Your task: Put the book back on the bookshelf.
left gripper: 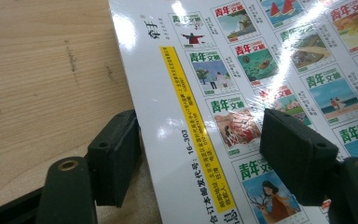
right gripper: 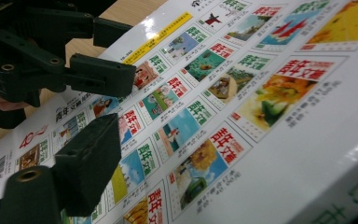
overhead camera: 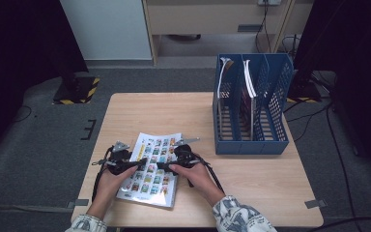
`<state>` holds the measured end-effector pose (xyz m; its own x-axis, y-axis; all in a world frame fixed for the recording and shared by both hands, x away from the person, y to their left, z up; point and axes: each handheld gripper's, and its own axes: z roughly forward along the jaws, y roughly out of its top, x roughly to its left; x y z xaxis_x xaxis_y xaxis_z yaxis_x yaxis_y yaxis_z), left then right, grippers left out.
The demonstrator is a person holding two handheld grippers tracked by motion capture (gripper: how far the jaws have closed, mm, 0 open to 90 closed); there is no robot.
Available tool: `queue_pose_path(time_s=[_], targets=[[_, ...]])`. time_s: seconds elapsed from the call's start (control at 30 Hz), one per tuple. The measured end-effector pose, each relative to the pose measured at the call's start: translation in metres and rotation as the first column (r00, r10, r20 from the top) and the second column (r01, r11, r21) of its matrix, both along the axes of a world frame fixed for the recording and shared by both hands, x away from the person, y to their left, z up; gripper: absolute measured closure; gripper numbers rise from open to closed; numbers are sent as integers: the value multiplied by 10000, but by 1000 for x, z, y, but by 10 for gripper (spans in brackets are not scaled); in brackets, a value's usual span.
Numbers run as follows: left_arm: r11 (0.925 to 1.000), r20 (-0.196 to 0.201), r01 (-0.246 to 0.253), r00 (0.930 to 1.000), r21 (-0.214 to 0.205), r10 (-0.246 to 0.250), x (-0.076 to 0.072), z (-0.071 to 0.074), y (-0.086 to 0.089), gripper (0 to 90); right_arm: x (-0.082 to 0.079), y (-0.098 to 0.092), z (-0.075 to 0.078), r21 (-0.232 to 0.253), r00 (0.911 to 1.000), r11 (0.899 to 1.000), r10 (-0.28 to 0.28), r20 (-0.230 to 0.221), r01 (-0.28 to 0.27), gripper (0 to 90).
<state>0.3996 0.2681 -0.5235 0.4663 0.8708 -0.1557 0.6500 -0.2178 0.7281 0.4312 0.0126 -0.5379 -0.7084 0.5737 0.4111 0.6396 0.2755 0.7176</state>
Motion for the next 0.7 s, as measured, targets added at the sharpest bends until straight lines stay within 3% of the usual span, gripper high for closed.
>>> queue_pose_path(time_s=[0.1, 0.13, 0.17, 0.37, 0.53, 0.7], targets=[[9998, 86, -119, 9999, 179, 117, -1, 2, -1, 307, 0, -2, 4, -2, 10000, 10000, 2, -13, -2, 291], [9998, 134, -143, 9998, 169, 141, -1, 3, 0, 322, 0, -4, 6, -218, 9994, 9998, -3, 340, 10, 426], [9997, 152, -134, 9998, 191, 131, -1, 3, 0, 346, -1, -6, 9, -261, 9976, 9997, 10, 693, 8, 444], [9998, 222, -155, 9996, 149, 152, -3, 6, 0, 360, -6, -3, 19, -426, 9939, 9991, -3, 1103, 50, 485], [9997, 379, -146, 9992, -179, 153, -5, 10, 0, 368, -8, -3, 25, -470, 9927, 9988, -62, 1205, 120, 511], [9996, 288, -102, 9995, -279, 110, -4, 9, 0, 334, -7, -5, 30, -417, 9877, 9990, -61, 1562, 127, 536]])
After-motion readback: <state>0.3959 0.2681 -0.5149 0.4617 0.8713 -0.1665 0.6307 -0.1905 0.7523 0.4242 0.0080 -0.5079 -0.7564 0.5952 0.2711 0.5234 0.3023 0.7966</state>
